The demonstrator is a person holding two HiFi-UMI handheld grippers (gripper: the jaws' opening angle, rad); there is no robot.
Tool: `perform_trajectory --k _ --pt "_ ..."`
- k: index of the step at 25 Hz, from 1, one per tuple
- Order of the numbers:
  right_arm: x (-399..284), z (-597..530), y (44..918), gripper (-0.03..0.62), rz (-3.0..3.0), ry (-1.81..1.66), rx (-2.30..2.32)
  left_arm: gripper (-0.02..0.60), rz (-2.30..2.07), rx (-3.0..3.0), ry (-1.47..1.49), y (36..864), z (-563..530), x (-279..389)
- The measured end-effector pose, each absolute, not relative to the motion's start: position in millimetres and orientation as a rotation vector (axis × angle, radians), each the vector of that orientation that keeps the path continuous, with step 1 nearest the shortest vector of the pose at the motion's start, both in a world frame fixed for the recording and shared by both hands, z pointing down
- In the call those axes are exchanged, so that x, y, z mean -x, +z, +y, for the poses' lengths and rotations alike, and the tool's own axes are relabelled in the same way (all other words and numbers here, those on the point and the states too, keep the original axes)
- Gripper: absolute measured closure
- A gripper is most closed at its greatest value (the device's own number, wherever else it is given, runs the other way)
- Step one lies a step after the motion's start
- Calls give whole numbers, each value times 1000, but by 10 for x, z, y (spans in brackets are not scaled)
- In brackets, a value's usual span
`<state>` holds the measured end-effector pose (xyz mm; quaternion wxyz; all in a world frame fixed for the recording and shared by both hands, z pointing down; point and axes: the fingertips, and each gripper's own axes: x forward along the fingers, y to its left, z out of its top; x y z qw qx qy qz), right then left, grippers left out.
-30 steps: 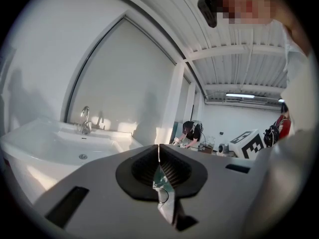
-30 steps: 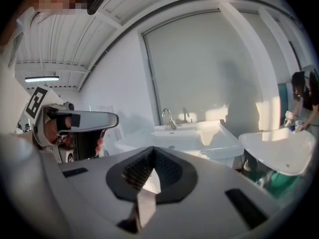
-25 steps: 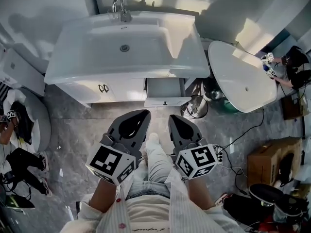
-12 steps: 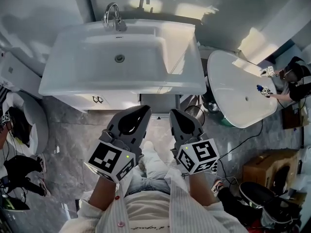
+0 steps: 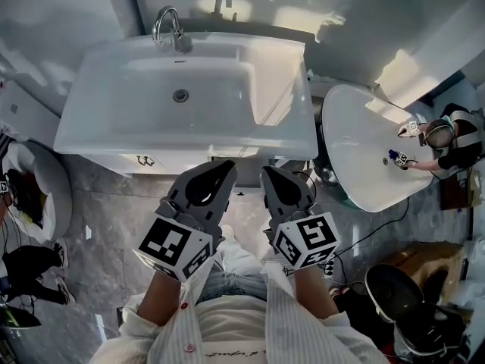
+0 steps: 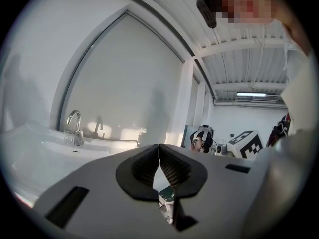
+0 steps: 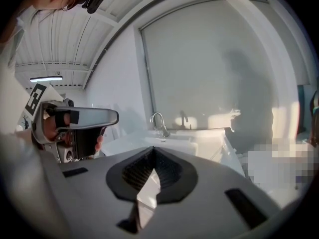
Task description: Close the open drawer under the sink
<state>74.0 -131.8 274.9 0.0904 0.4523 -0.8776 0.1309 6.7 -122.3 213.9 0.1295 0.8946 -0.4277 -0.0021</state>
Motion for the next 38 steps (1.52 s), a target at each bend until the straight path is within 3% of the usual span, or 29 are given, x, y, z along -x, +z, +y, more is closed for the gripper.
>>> perform_trajectory --k 17,38 --pt "-674 -1581 2957 585 -2549 454 -1418 563 -1183 -2589 29 2360 -1550 2" --pt "-811 -1420 4259 585 -2374 596 -1430 563 -1140 -2481 158 3824 -1390 -48"
